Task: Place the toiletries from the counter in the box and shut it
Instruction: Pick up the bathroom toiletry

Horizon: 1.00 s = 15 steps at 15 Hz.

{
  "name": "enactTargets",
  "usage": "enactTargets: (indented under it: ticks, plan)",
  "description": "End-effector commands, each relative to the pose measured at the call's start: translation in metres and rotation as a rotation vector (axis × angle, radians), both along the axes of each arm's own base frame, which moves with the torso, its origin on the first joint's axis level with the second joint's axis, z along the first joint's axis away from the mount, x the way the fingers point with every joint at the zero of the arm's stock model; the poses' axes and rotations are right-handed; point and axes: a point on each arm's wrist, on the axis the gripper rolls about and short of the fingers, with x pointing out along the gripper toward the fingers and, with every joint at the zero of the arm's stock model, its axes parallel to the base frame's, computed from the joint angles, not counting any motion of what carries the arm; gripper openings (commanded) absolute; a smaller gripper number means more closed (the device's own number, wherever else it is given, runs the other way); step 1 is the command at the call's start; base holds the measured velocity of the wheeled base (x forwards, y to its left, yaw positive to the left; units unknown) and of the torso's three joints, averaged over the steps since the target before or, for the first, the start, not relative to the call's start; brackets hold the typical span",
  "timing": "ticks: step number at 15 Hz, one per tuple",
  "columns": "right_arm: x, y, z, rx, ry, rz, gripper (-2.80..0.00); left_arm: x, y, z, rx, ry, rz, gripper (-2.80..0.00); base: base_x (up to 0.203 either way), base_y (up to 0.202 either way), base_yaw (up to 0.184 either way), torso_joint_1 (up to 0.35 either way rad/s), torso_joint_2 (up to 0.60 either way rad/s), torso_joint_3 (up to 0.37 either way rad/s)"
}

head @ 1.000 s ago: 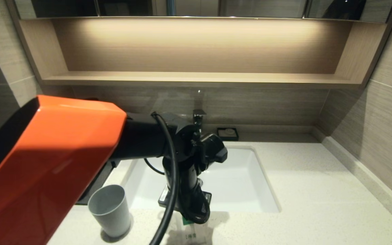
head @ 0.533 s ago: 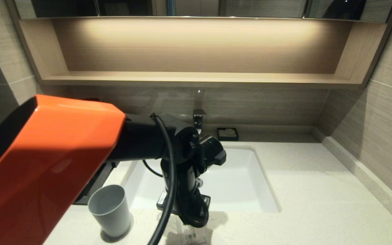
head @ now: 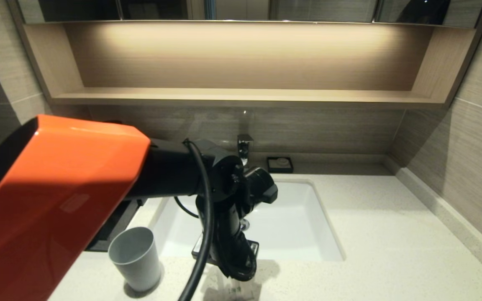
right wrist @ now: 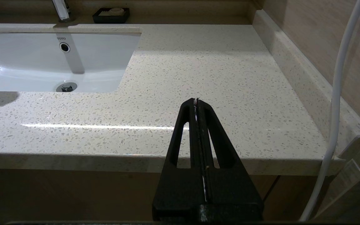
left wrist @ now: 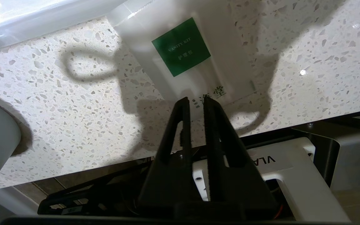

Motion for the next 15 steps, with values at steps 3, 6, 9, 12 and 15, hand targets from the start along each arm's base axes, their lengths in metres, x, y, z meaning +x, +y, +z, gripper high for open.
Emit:
enactTargets:
  ticks: [3, 6, 9, 12, 15]
  plan:
    - [0.0000, 0.0000, -0.0003, 0.000, -0.001, 0.000, -2.80, -0.0006, -0.0009, 0.0021, -0.010, -0.006, 0.000, 0.00, 0.000, 0.000, 0.000, 0.000, 0.00, 0.000]
    - [0.0001, 0.0000, -0.0004, 0.000, 0.001, 0.000, -2.80, -0.0006, -0.0025, -0.0001, -0.005, -0.003, -0.005, 0.00, 0.000, 0.000, 0.000, 0.000, 0.00, 0.000]
    - [0.0000, 0.0000, -0.0004, 0.000, -0.001, 0.000, -2.80, -0.0006, -0.0041, -0.0040, 0.005, 0.002, -0.013, 0.00, 0.000, 0.000, 0.000, 0.000, 0.00, 0.000]
    - [0.0000, 0.0000, -0.0002, 0.000, -0.001, 0.000, -2.80, 0.0002, -0.0051, -0.0047, 0.003, 0.000, -0.013, 0.00, 0.000, 0.000, 0.000, 0.000, 0.00, 0.000]
    - [-0.0001, 0.0000, -0.0001, 0.000, -0.001, 0.000, -2.80, 0.0012, -0.0061, -0.0056, 0.001, -0.005, -0.023, 0.00, 0.000, 0.000, 0.000, 0.000, 0.00, 0.000]
